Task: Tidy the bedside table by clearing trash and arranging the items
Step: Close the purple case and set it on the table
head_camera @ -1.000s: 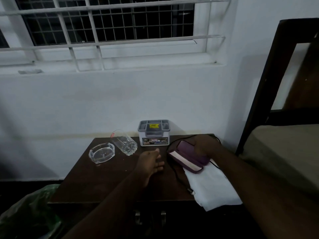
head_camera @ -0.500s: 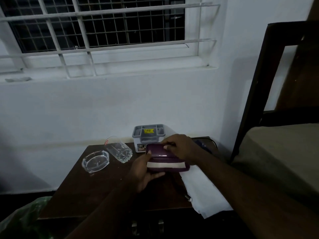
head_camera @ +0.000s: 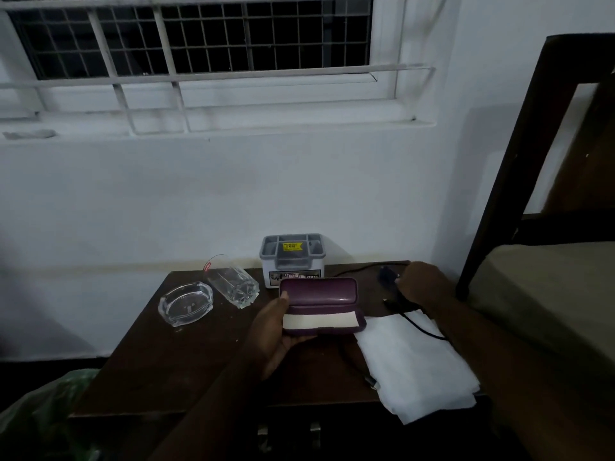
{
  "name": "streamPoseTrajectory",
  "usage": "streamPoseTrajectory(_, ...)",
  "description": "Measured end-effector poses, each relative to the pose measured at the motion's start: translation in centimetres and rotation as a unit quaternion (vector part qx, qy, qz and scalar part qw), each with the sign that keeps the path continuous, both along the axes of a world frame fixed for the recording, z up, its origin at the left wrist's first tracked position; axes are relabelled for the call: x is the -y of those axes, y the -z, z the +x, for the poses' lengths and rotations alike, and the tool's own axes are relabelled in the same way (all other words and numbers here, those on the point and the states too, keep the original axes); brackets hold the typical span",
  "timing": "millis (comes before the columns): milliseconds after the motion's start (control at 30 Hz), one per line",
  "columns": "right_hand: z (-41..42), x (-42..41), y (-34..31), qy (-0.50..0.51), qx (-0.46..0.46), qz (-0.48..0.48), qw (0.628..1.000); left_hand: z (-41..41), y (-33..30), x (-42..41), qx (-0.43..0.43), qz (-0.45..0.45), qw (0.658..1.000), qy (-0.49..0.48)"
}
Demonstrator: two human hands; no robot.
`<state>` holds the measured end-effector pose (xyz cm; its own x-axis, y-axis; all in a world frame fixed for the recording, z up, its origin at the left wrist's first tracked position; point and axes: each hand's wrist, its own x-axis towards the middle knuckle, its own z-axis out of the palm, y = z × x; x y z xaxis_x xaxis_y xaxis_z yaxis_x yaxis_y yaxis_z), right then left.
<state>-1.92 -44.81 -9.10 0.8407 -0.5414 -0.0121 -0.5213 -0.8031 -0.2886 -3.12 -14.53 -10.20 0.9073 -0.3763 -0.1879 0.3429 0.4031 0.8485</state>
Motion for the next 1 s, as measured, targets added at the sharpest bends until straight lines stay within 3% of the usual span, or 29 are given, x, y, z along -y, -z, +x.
streamPoseTrajectory(67,-0.4,-0.5,-1.0,-0.022,0.038,0.000,0.999,-0.1,0.0,-0.1,0.005,-0.005,1.000,-0.003)
streamPoseTrajectory(133,-1.6,-2.1,-3.0,-0.062,0.139,0.049,0.987,-0.4,-0.1,-0.1,0.007,-0.009,1.000,-0.009)
streamPoseTrajectory(233,-3.5,-5.7,-5.9,-0.174,0.269,0.174,0.931,-0.6,-0.3,-0.1,0.015,-0.010,1.000,-0.016)
streamPoseTrajectory(300,-4.5,-8.5,-7.1,-0.274,0.232,0.202,0.911,-0.8,-0.6,-0.2,0.017,-0.010,1.000,-0.022)
streamPoseTrajectory(367,-5.2,-10.4,-7.4,-0.346,0.151,0.155,0.913,-0.9,-0.6,-0.2,0.016,-0.007,0.999,-0.028)
streamPoseTrajectory(567,-7.0,-12.6,-8.5,-0.430,0.050,0.004,0.901,-0.9,-0.4,-0.1,0.025,-0.005,0.999,-0.048)
streamPoseTrajectory(633,-7.6,-12.6,-9.1,-0.442,0.048,-0.030,0.895,-0.8,-0.2,0.0,0.020,-0.018,0.999,-0.042)
streamPoseTrajectory(1000,-5.6,-12.8,-6.9,-0.480,0.061,-0.021,0.875,-0.4,-0.1,0.1,-0.007,-0.008,0.998,-0.060)
